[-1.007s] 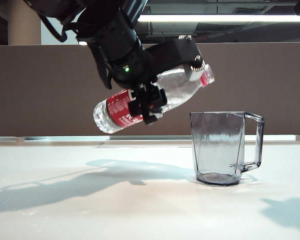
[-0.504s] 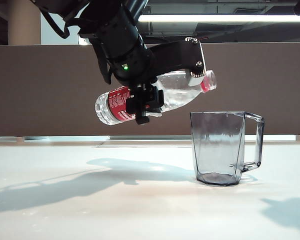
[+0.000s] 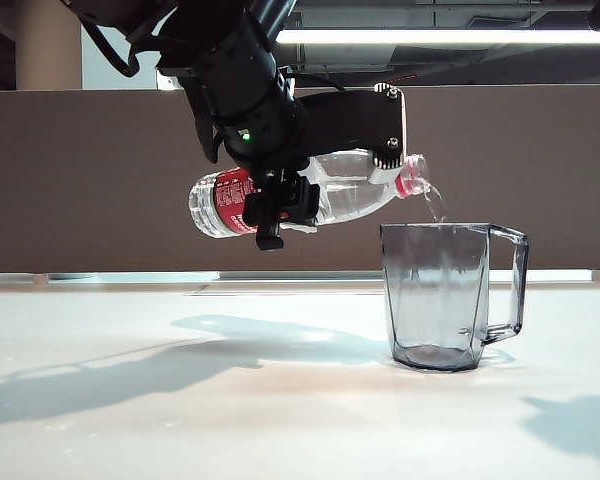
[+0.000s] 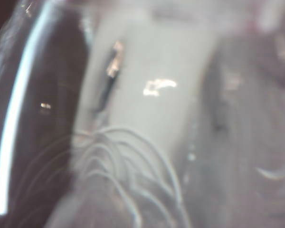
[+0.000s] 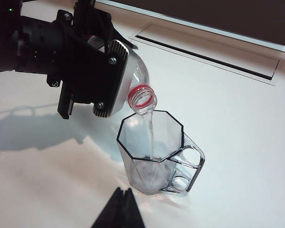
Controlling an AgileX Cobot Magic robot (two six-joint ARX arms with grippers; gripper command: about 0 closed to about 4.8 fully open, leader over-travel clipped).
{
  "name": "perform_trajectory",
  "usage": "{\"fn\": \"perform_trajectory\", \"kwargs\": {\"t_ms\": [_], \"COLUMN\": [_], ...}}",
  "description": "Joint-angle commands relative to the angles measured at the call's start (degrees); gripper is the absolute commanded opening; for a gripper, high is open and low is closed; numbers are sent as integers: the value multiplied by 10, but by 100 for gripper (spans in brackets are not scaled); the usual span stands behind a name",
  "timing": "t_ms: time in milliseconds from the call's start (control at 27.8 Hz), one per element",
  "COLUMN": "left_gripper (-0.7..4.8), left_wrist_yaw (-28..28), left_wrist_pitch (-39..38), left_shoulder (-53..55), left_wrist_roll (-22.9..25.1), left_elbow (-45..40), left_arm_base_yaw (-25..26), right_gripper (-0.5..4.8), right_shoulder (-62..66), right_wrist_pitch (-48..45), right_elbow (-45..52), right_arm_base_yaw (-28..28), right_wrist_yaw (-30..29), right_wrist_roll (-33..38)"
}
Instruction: Pick up the mineral water bottle with the left hand on the table and pour water into the mug until it's half full.
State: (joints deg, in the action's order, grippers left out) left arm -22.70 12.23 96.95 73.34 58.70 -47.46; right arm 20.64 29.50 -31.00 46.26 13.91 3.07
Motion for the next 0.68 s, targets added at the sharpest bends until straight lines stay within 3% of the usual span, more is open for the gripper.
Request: {"fn": "perform_trajectory", "kwargs": {"t_ms": [36, 504, 683], "left_gripper": [214, 214, 214], "left_wrist_yaw": [-6, -17, -17], "left_wrist_pitch": [33, 33, 33], "left_shoulder": [-6, -3, -3], "left_wrist_roll": [15, 18, 45], "left_elbow": [7, 7, 7], "left_arm_base_yaw": [-2, -2, -2], "right_gripper": [-3, -3, -3], "right_shoulder": [-1, -1, -1], "right_wrist_pitch": [-10, -10, -10], "right_elbow": [-3, -3, -3], "right_arm_base_yaw": [0, 0, 0], "right_wrist_yaw": [1, 1, 1], "right_wrist_roll": [-1, -1, -1]}}
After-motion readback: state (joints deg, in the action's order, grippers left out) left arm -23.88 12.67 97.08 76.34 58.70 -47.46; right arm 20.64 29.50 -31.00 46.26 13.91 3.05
